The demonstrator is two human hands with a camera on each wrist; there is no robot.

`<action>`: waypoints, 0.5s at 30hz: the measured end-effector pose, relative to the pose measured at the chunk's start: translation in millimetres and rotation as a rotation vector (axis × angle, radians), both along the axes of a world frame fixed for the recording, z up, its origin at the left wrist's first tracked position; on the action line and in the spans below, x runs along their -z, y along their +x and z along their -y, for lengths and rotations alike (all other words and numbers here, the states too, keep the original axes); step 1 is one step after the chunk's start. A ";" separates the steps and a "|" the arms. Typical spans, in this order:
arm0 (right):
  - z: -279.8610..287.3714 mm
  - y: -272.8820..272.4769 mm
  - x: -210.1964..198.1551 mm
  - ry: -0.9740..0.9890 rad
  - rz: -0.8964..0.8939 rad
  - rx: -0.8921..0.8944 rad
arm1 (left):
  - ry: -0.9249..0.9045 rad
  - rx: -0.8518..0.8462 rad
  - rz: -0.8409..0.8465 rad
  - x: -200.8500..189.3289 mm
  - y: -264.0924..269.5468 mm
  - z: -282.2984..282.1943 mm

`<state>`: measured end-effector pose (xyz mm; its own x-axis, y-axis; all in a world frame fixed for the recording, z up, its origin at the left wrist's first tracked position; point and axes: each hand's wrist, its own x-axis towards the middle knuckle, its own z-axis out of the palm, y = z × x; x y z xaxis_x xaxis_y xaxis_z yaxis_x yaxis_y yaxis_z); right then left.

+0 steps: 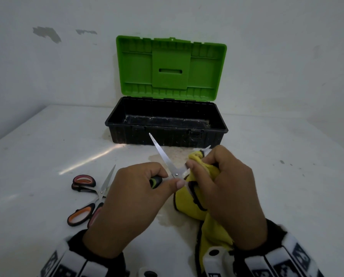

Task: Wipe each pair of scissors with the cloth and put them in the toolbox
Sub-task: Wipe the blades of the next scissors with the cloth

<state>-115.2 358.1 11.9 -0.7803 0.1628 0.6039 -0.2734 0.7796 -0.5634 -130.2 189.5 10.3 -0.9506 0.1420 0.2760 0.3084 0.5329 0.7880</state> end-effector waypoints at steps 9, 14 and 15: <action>-1.3 0.3 -1.4 -0.142 0.054 -0.089 | 0.056 0.034 0.004 -3.7 1.0 4.8; -29.9 -9.5 -10.5 -0.338 0.065 -0.033 | 0.105 0.018 0.022 -2.0 1.2 5.1; -32.7 -8.3 -12.8 -0.363 0.044 -0.029 | 0.099 0.014 0.025 -1.5 0.6 5.2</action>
<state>-123.5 390.8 24.6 -0.8118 0.3381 0.4761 -0.2612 0.5190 -0.8139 -129.6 184.3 11.9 -0.9556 0.1284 0.2651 0.2944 0.4477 0.8444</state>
